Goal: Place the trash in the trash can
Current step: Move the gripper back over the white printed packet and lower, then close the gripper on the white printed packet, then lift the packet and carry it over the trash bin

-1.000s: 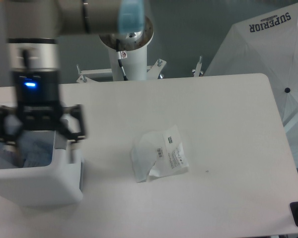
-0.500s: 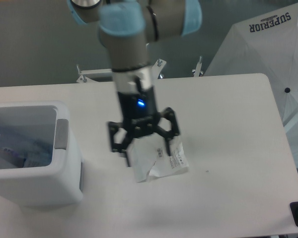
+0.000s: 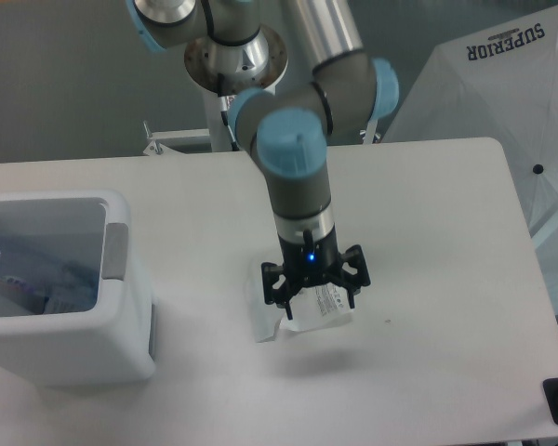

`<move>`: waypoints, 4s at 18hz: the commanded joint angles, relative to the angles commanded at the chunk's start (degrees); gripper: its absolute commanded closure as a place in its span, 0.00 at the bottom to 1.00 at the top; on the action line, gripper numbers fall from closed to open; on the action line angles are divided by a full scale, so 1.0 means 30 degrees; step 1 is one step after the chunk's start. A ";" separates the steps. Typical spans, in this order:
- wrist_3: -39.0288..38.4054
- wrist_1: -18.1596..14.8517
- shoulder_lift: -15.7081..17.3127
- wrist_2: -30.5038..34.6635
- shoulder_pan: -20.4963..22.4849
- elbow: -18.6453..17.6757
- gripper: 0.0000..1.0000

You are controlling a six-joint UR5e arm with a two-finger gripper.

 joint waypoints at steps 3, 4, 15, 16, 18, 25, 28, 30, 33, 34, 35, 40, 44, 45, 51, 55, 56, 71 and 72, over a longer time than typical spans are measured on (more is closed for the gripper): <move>0.0000 0.0029 -0.0732 0.0000 -0.0175 0.0058 0.01; 0.0029 0.0029 -0.0822 0.0000 -0.0350 0.0088 0.01; 0.0264 0.0029 -0.1438 0.0000 -0.0996 -0.0029 0.10; 0.0264 0.0029 -0.1409 0.0000 -0.0996 -0.0058 0.23; 0.0293 0.0029 -0.1379 -0.0029 -0.0996 -0.0029 0.51; 0.0323 0.0000 -0.1379 -0.0029 -0.0996 0.0000 1.00; 0.0323 -0.0030 -0.1379 -0.0029 -0.0967 0.0000 1.00; 0.0352 -0.0030 -0.1321 -0.0058 -0.0967 0.0000 1.00; 0.0352 -0.0117 -0.1087 -0.0233 -0.0909 0.0117 1.00; 0.0352 -0.0146 -0.0941 -0.0292 -0.0793 0.0175 1.00; 0.0352 -0.0176 -0.0621 -0.0438 -0.0704 0.0205 1.00; 0.0003 -0.0820 0.1195 -0.3566 0.0612 0.0819 1.00; -0.2510 -0.1111 0.2806 -0.6671 0.1667 0.1725 1.00; -0.3476 -0.1810 0.3187 -0.7636 0.1902 0.2280 1.00; -0.9068 -0.4952 0.5179 -1.0746 0.2021 0.4744 1.00; -1.4199 -0.4718 0.6703 -1.2506 0.2021 0.5389 1.00; -1.4818 -0.4717 0.6997 -1.2741 0.1963 0.5449 1.00; -1.9892 -0.4190 0.8524 -1.5029 -0.1813 0.5772 1.00; -1.9892 -0.4045 0.8291 -1.5029 -0.2078 0.5771 1.00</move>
